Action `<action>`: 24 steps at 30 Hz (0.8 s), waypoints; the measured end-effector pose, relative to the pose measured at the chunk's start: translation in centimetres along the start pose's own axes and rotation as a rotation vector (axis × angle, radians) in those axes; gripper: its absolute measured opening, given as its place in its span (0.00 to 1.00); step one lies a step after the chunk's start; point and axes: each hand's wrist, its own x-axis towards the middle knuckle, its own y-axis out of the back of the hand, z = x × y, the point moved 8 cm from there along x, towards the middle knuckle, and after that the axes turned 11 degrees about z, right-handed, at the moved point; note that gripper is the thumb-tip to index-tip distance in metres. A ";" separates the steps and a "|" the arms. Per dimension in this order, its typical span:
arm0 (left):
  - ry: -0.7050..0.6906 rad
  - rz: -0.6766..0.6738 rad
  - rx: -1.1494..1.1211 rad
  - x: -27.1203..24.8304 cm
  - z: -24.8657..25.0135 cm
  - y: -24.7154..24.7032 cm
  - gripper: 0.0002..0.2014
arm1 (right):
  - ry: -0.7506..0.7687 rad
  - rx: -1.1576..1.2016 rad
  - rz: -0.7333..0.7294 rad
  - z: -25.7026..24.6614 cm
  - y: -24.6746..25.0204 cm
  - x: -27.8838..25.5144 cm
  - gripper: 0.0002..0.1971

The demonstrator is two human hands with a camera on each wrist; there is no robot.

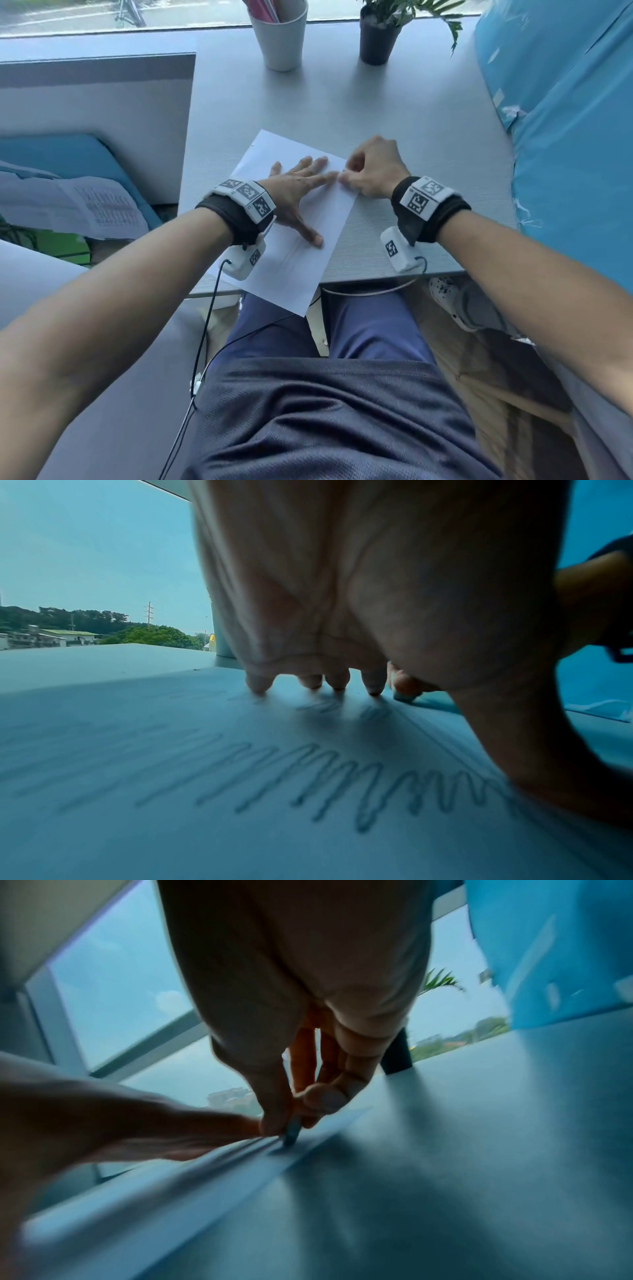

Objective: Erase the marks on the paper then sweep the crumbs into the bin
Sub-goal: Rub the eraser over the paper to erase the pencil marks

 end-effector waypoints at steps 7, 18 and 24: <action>-0.012 0.001 -0.009 -0.2 0.1 -0.2 0.72 | -0.024 -0.003 0.005 0.2 0.4 0.9 0.09; -0.032 0.003 0.002 -0.1 -0.1 0.0 0.72 | 0.098 -0.064 -0.230 -1.2 -1.8 -0.7 0.07; -0.026 -0.005 0.002 -0.2 0.0 0.0 0.72 | 0.066 -0.057 -0.154 -0.7 -1.4 -0.3 0.08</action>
